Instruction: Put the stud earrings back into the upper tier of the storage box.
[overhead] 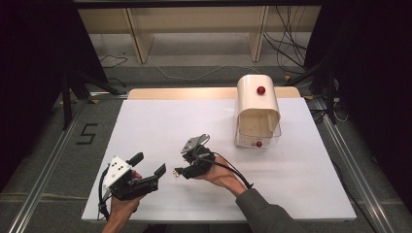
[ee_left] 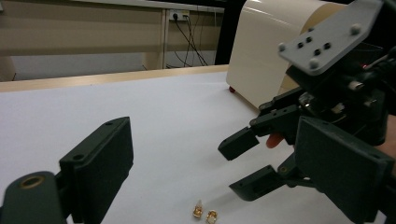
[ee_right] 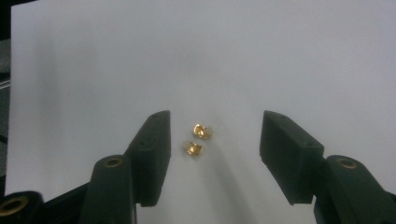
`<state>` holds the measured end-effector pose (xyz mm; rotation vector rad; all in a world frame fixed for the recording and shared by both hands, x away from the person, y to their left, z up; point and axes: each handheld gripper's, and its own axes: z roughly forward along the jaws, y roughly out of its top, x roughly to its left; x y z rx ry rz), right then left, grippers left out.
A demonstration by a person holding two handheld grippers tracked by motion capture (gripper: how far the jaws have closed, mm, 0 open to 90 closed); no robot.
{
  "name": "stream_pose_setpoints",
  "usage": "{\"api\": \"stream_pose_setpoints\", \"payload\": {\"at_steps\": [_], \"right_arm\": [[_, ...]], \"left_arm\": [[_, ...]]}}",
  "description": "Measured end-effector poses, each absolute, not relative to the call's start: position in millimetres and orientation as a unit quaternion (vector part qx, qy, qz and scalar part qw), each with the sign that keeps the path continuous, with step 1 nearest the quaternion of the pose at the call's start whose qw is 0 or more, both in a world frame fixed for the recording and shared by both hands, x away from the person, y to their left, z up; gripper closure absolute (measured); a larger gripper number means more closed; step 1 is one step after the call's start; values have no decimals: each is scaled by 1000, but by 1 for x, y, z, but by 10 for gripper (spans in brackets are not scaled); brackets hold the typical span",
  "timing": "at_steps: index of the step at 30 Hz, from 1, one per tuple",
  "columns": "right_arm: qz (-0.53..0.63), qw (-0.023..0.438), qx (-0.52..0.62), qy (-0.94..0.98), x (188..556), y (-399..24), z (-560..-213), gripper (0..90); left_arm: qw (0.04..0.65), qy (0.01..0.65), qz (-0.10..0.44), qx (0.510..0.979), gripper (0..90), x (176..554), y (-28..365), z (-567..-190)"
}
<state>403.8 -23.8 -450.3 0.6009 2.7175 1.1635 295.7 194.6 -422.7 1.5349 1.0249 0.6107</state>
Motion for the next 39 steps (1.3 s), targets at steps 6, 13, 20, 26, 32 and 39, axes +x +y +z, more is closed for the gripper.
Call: {"api": "stream_pose_setpoints", "payload": {"at_steps": [6, 13, 20, 26, 32, 39], "right_arm": [[357, 60, 205, 909, 414, -7, -459, 511], [345, 42, 202, 916, 421, 3, -466, 563], [316, 34, 197, 927, 423, 13, -472, 633], [293, 25, 208, 933, 426, 16, -478, 700], [290, 24, 212, 933, 426, 17, -479, 754], [290, 22, 211, 933, 427, 17, -479, 764]], "left_arm": [[565, 437, 258, 651, 107, 296, 195, -422], [566, 437, 259, 650, 106, 295, 195, -422], [566, 437, 259, 650, 105, 296, 195, -422], [566, 436, 259, 650, 105, 295, 195, -422], [565, 436, 258, 651, 105, 295, 195, -422], [566, 436, 258, 650, 105, 295, 195, -422]]}}
